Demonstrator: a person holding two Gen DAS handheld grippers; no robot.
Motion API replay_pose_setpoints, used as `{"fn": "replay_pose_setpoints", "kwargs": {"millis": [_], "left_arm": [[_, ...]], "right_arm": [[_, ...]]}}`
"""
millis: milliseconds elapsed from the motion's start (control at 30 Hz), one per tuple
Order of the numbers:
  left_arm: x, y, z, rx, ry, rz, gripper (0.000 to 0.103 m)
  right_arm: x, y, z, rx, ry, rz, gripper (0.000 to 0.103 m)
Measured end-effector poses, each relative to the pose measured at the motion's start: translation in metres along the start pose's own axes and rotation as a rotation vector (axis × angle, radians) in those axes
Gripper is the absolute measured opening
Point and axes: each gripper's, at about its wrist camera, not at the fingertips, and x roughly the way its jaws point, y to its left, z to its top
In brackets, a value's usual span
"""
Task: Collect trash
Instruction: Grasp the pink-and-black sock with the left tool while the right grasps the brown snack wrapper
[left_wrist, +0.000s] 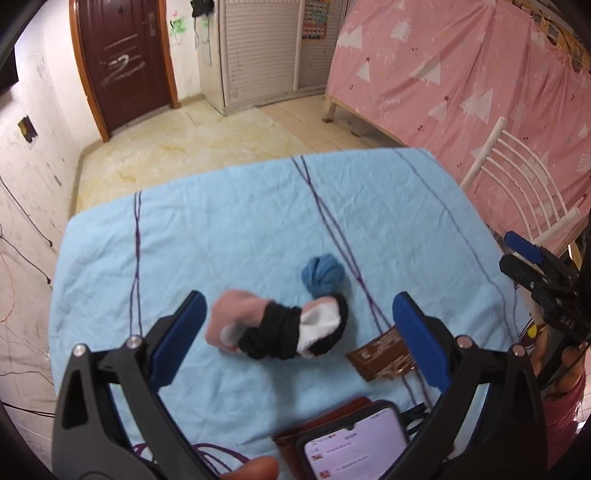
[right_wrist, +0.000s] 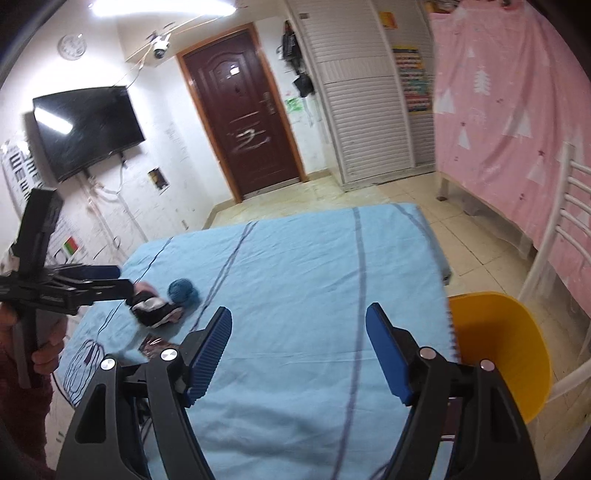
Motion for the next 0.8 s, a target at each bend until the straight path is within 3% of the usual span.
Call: {"fn": "replay_pose_setpoints", "kwargs": {"millis": [200, 367, 600, 700, 800], "left_arm": [[0.011, 0.008, -0.010, 0.013, 0.039, -0.051, 0.097], [0.020, 0.004, -0.018, 0.079, 0.057, -0.057, 0.097], [0.036, 0.004, -0.023, 0.129, 0.062, -0.031, 0.097], [0.043, 0.013, -0.023, 0.104, 0.068, -0.006, 0.097], [0.047, 0.024, -0.022, 0.060, 0.067, -0.026, 0.097]], "right_arm": [[0.014, 0.045, -0.004, -0.096, 0.062, 0.102, 0.070], [0.025, 0.078, -0.007, -0.169, 0.107, 0.158, 0.070], [0.048, 0.111, -0.011, -0.232, 0.184, 0.167, 0.070], [0.057, 0.117, -0.013, -0.236, 0.214, 0.161, 0.070], [0.065, 0.125, -0.015, -0.254, 0.243, 0.150, 0.070]]}}
